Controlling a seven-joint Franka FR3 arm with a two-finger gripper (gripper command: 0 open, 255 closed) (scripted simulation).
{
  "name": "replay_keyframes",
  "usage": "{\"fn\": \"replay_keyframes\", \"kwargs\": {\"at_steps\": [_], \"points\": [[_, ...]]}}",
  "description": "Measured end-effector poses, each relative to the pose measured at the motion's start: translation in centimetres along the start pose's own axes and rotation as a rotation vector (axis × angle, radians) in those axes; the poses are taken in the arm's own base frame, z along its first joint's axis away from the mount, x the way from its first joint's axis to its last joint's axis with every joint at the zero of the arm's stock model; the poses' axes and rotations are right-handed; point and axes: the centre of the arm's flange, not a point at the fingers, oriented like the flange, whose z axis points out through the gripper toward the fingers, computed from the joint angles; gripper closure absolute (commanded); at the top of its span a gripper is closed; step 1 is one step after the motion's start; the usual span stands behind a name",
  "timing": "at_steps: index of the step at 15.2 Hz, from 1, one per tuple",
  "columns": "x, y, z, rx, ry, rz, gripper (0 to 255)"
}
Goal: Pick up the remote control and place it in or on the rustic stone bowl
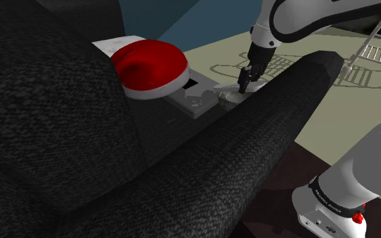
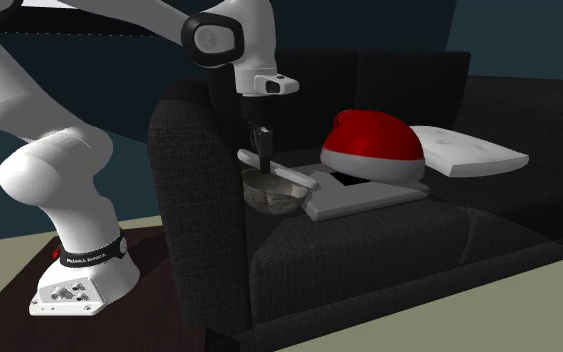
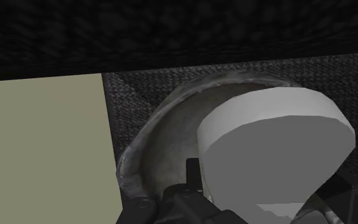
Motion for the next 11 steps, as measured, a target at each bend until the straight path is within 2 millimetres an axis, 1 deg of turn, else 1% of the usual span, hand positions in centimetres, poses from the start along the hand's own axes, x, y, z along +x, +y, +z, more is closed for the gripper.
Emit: {"fn": "replay_keyframes", "kwargs": {"at_steps": [1, 3, 7, 8, 11], "points": [[0.0, 0.0, 0.0, 0.0, -0.002, 0.0, 0], [-0.2, 0.2, 0.4, 0.002, -0.025, 0.002, 0], [-0.3, 0.2, 0.6, 0.002, -0.033, 0.003, 0], [-0.3, 0.2, 0.1, 0.002, -0.033, 0.003, 0], [-0.3, 0.0, -3.4, 0.002, -0.031, 0.003, 0]]}}
